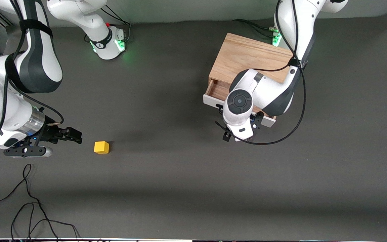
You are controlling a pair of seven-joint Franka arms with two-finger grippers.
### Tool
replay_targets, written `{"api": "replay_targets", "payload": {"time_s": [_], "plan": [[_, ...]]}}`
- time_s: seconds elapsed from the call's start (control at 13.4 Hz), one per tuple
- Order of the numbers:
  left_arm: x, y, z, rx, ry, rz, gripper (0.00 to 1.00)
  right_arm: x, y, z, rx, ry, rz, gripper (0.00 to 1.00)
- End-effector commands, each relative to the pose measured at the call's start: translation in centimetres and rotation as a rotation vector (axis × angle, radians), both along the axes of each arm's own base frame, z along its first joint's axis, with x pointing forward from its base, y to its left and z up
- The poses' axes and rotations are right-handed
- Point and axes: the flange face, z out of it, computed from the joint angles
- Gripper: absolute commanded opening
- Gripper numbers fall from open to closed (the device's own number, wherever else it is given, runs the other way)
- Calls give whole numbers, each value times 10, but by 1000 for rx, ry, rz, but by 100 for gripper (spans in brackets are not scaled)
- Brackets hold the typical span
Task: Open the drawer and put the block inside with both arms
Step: 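Pull the drawer open by its handle with the left gripper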
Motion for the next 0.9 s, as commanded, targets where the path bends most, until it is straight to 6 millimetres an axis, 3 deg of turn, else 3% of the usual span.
{"api": "replay_targets", "payload": {"time_s": [0.0, 0.52, 0.82], "plan": [[17, -7, 6, -16, -40, -18, 100, 3, -1, 0, 9, -9, -7, 100], [20, -10, 3, -21, -51, -17, 100, 6, -3, -6, 5, -13, -12, 100], [22, -7, 29, 6, -2, -35, 100, 6, -4, -6, 4, -13, -13, 100]]}}
